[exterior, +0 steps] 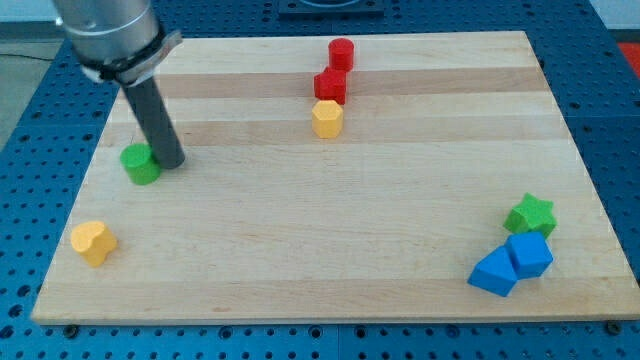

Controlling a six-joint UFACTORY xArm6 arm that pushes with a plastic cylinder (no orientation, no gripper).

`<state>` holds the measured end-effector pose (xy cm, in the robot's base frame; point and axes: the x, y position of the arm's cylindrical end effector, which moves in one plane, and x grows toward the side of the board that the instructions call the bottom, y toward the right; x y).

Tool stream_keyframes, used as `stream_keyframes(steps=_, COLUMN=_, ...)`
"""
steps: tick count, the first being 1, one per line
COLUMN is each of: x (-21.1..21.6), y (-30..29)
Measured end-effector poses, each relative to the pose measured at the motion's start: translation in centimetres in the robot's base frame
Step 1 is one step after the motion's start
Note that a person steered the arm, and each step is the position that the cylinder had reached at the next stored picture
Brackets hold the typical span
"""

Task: Move the yellow hexagon diagonally top right to the green circle

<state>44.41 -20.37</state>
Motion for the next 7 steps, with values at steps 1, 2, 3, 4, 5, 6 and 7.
stream_keyframes(steps=1, x=-1.6, y=0.8)
stream_keyframes(steps=2, x=-2.8, y=-2.5)
stream_keyframes(steps=3, x=2.2, y=-3.0)
stream_keyframes(steps=4, x=0.9, y=-0.9)
stream_keyframes(steps=5, x=-0.7, y=2.7)
stream_keyframes(steps=6, x=-0.7, y=2.8)
stream_keyframes(steps=7, x=-0.7, y=13.8)
